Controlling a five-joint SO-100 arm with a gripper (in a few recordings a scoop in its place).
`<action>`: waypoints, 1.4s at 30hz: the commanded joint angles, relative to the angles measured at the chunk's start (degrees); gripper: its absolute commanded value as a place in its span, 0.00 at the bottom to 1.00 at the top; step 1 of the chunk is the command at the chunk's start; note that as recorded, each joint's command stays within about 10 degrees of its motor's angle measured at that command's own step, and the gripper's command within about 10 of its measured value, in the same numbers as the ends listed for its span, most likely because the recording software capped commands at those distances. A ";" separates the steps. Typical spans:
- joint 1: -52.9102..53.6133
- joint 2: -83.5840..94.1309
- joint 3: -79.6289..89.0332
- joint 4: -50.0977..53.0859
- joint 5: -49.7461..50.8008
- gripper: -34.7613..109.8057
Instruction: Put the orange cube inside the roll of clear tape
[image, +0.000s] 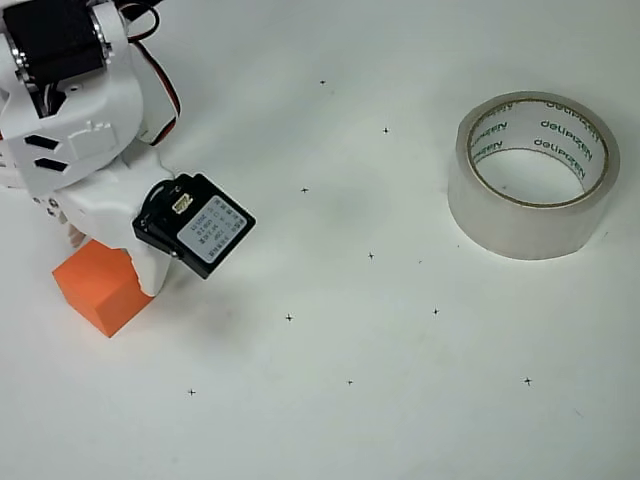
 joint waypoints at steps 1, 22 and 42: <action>0.97 0.26 -0.35 -0.18 -0.62 0.53; -2.64 4.48 -0.35 3.87 2.29 0.36; -29.53 7.56 -19.42 9.67 20.74 0.36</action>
